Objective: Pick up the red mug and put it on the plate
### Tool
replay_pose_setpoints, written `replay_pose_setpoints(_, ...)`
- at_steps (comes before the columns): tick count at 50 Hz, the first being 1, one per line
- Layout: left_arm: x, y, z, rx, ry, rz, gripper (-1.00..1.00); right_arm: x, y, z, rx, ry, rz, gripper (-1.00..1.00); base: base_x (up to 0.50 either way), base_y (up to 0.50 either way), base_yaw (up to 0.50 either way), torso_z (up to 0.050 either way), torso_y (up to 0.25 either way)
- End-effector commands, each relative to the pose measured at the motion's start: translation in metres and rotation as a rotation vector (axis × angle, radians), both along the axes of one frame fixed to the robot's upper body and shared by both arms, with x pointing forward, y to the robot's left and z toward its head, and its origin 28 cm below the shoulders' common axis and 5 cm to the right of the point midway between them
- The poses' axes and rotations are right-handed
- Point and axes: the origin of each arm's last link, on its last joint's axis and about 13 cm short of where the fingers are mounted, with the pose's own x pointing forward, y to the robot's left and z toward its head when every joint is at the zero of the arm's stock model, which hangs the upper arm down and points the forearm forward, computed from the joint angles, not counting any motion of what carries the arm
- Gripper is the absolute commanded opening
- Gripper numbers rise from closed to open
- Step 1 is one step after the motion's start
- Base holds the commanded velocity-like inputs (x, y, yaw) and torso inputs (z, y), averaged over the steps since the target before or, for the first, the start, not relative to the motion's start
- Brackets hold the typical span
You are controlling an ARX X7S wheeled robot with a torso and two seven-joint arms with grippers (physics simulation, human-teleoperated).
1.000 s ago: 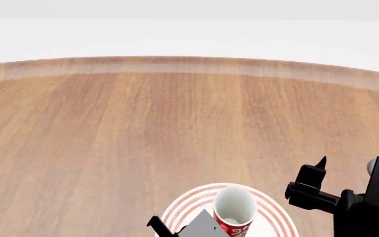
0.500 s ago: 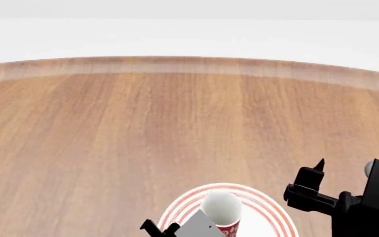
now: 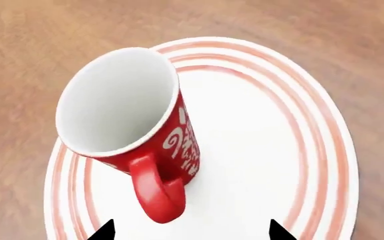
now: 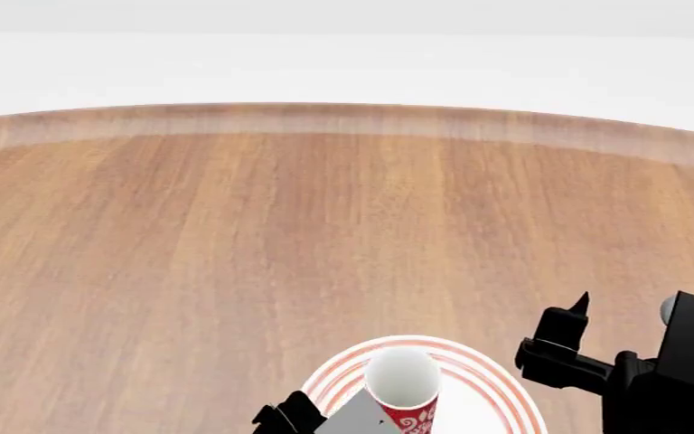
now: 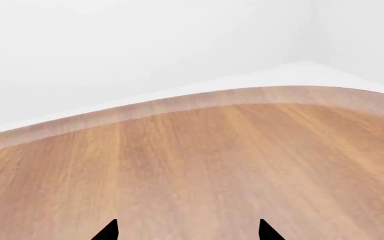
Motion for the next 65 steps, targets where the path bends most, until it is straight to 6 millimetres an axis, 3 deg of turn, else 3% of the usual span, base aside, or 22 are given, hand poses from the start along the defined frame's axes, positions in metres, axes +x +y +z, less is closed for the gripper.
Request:
replay_pose_setpoints(1,-0.034,0.030,0.039,-0.061,0.044,-0.117,1.00,0.001,0.001,-0.001,-0.007,0.008,0.001,1.00,0.00,0.00,0.00,0.000,0.000)
replay_pose_setpoints(14,-0.065,0.075,0.096,-0.144,-0.127,-0.102,1.00,0.006,0.005,-0.004,-0.014,0.022,0.010,1.00,0.00,0.00,0.00,0.000,0.000)
replay_pose_setpoints(22,-0.046,0.100,0.128,-0.347,-0.421,0.132,1.00,0.003,0.009,0.001,-0.028,0.002,0.045,1.00,0.00,0.00,0.00,0.000,0.000)
replay_pose_setpoints(23,-0.046,0.100,0.128,-0.347,-0.421,0.132,1.00,0.003,0.009,0.001,-0.028,0.002,0.045,1.00,0.00,0.00,0.00,0.000,0.000)
replay_pose_setpoints(26,-0.035,0.101,0.122,-0.403,-0.577,0.434,1.00,0.003,0.014,0.003,-0.056,-0.035,0.112,1.00,0.00,0.00,0.00,0.000,0.000)
replay_pose_setpoints(30,-0.032,0.100,0.119,-0.479,-0.634,0.563,1.00,-0.001,0.021,0.011,-0.135,-0.115,0.145,1.00,0.00,0.00,0.00,0.000,0.000)
replay_pose_setpoints(36,-0.036,0.100,0.116,-0.534,-0.732,0.577,1.00,-0.016,0.033,0.026,-0.274,-0.300,0.178,1.00,0.00,0.00,0.00,0.000,0.000)
replay_pose_setpoints(49,-0.037,0.102,0.118,-0.616,-0.908,0.643,1.00,-0.035,0.051,0.044,-0.453,-0.511,0.216,1.00,0.00,0.00,0.00,0.000,0.000)
replay_pose_setpoints(65,-0.039,0.102,0.122,-0.631,-0.938,0.650,1.00,-0.040,0.052,0.052,-0.475,-0.541,0.213,1.00,0.00,0.00,0.00,0.000,0.000)
